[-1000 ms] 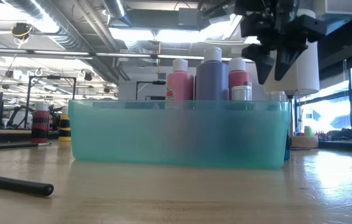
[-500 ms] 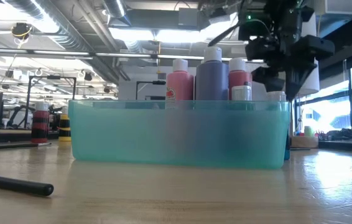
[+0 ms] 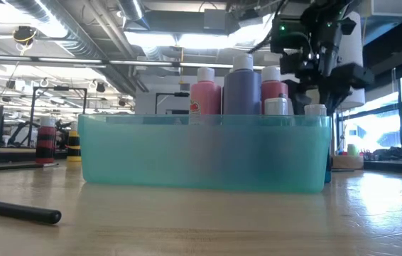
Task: Pick & Place Paint Supplies
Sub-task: Put the black eyeshadow brush into the green cup
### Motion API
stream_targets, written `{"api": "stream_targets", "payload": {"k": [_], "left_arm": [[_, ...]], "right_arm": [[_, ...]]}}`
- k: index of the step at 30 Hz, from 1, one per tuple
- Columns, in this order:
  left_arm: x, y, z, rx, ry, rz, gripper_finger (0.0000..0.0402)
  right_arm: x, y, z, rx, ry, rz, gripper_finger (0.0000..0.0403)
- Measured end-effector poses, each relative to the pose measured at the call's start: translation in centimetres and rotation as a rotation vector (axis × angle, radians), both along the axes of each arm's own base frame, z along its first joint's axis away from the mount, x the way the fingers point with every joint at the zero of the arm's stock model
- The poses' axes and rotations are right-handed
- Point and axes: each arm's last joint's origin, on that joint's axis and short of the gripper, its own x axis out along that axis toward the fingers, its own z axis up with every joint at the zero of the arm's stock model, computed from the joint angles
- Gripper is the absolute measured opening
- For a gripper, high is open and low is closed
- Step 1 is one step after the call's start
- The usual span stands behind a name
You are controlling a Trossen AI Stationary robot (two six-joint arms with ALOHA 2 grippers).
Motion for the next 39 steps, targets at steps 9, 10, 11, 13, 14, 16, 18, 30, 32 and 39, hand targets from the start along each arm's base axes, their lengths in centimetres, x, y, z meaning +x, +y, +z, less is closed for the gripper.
{"api": "stream_targets", "payload": {"k": [9, 10, 11, 13, 14, 16, 18, 30, 32, 39], "left_arm": [[0.0, 0.0, -0.1, -0.064, 0.02, 0.016, 0.0098], [0.0, 0.0, -0.1, -0.065, 0.022, 0.016, 0.0098], [0.0, 0.0, -0.1, -0.065, 0.022, 0.016, 0.0098], [0.0, 0.0, -0.1, -0.065, 0.022, 0.016, 0.0098], [0.0, 0.0, -0.1, -0.065, 0.022, 0.016, 0.0098], [0.0, 0.0, -0.1, -0.065, 0.022, 0.016, 0.0098], [0.0, 0.0, -0.1, -0.065, 0.02, 0.016, 0.0098], [0.0, 0.0, -0.1, -0.064, 0.015, 0.016, 0.0098], [0.0, 0.0, -0.1, -0.064, 0.015, 0.016, 0.0098], [-0.1, 0.0, -0.2, -0.066, 0.028, 0.017, 0.0098]], "right_arm": [[-1.0, 0.3, -3.0, -0.01, 0.024, -0.029, 0.0247], [-1.0, 0.3, -3.2, -0.01, 0.025, -0.035, 0.0247], [-1.1, 0.3, -3.5, -0.01, 0.023, -0.037, 0.0247], [-1.1, 0.3, -3.9, -0.012, 0.005, -0.048, 0.0247], [-1.1, 0.3, -4.1, -0.012, -0.004, -0.061, 0.0247], [-1.1, 0.3, -4.3, -0.008, -0.017, -0.088, 0.0247], [-1.1, 0.3, -4.4, -0.005, -0.027, -0.11, 0.0247], [-1.0, 0.3, -4.5, -0.006, -0.039, -0.115, 0.0247], [-0.9, 0.2, -4.5, -0.006, -0.055, -0.128, 0.0247], [-0.8, 0.2, -4.6, -0.012, -0.066, -0.134, 0.0247]]}}
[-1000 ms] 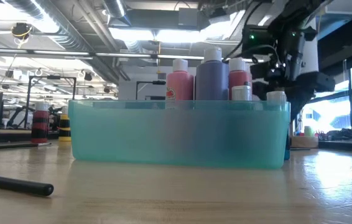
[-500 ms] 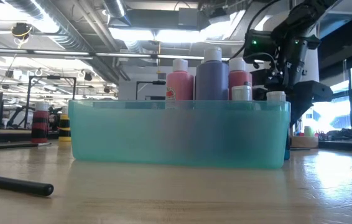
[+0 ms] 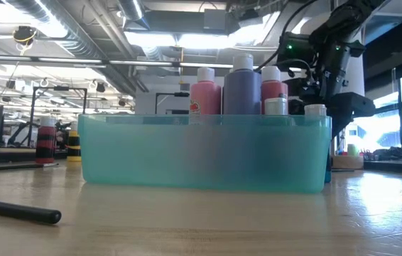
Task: Pick & Place Paint Supplies
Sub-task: Put the black eyeshadow brush into the green cup
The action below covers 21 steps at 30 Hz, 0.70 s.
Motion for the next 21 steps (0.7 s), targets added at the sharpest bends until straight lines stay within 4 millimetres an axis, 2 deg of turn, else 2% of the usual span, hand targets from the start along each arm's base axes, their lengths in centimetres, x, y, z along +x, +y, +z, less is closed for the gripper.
{"api": "stream_targets", "payload": {"k": [9, 21], "left_arm": [[0.0, -0.2, -0.1, -0.001, 0.009, -0.009, 0.0098], [0.0, -0.4, -0.1, 0.006, 0.008, -0.017, 0.0098]], "right_arm": [[-1.0, 0.2, -2.1, -0.025, 0.008, -0.013, 0.0247], [-1.6, 0.4, -3.1, -0.017, 0.018, -0.006, 0.0247]]}}
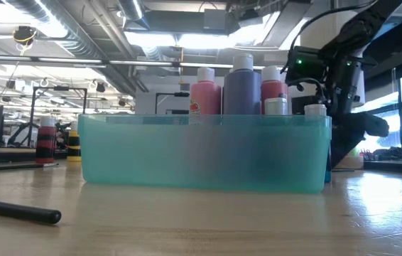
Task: Pick & Place Paint Supplies
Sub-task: Put the black eyeshadow brush into the green cup
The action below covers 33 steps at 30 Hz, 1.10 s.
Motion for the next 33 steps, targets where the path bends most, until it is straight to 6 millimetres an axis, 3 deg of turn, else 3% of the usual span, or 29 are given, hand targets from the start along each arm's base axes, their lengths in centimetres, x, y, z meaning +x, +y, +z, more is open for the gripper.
{"api": "stream_targets", "payload": {"k": [18, 24, 33], "left_arm": [[0.0, -0.1, 0.0, -0.025, 0.003, 0.002, 0.0098], [0.1, -0.6, 0.0, -0.025, 0.004, -0.014, 0.0098], [0.1, -0.7, 0.0, -0.025, 0.004, -0.019, 0.0098]], "right_arm": [[0.3, -0.1, -0.3, -0.001, -0.007, 0.001, 0.0208], [0.7, -0.2, -1.1, 0.015, 0.031, 0.005, 0.0207], [1.3, -0.4, -0.6, 0.003, 0.042, 0.021, 0.0207]]}}
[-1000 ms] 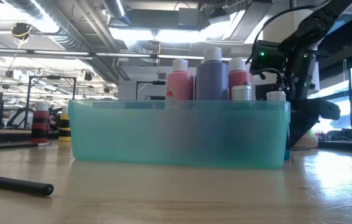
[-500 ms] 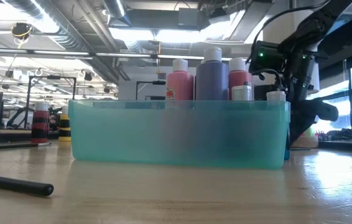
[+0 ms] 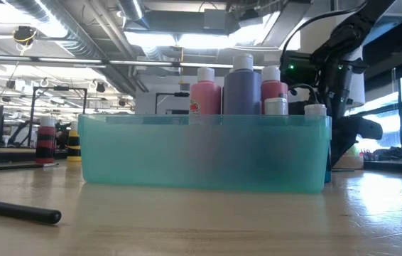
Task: Pick & Place Paint Supplies
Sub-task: Put the black eyeshadow brush into the green cup
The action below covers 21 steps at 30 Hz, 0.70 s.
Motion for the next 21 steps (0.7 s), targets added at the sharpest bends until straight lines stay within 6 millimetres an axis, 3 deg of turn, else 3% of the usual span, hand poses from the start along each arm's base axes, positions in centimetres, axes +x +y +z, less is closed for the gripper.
{"api": "stream_targets", "payload": {"k": [21], "left_arm": [[0.0, 0.0, 0.0, -0.005, 0.001, 0.001, 0.0098]], "right_arm": [[-0.2, 1.3, 0.0, 0.031, 0.054, 0.094, 0.0206]]}}
